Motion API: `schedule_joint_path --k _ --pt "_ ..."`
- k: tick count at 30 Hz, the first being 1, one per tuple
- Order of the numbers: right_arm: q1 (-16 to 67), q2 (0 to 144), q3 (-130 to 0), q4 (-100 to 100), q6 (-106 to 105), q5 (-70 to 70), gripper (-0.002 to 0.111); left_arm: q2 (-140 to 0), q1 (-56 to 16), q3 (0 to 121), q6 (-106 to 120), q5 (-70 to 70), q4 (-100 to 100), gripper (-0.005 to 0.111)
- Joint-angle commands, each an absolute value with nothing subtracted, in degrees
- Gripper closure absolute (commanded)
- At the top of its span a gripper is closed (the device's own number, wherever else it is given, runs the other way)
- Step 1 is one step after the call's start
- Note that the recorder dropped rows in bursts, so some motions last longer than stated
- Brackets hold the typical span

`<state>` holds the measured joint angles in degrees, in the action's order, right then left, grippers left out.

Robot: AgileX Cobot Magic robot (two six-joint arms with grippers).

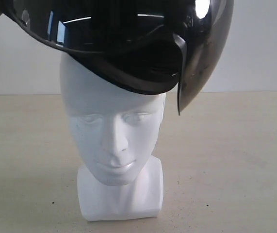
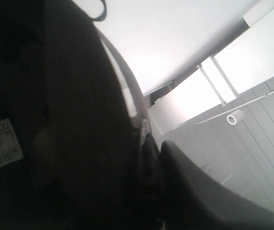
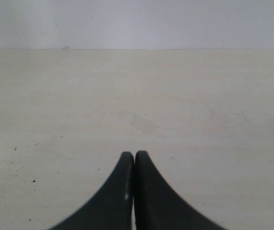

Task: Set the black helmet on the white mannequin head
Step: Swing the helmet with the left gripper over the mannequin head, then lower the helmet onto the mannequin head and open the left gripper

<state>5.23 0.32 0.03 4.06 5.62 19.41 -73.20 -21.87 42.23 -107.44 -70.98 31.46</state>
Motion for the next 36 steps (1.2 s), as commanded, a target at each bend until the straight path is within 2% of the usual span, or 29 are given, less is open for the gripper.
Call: schedule_joint_path --k 1,14,36 --pt "5.1 0.0 0.0 4.4 5.6 19.2 0.108 -72.4 -18.5 41.9 -102.3 -70.0 29.9 0.102" --pt "5.1 0.0 0.0 4.4 5.6 19.2 0.108 -72.4 -10.9 39.8 -102.4 -70.0 33.8 0.102" --pt "5.1 0.0 0.0 4.4 5.6 19.2 0.108 -73.0 -10.4 37.3 -96.7 -66.2 34.3 0.102"
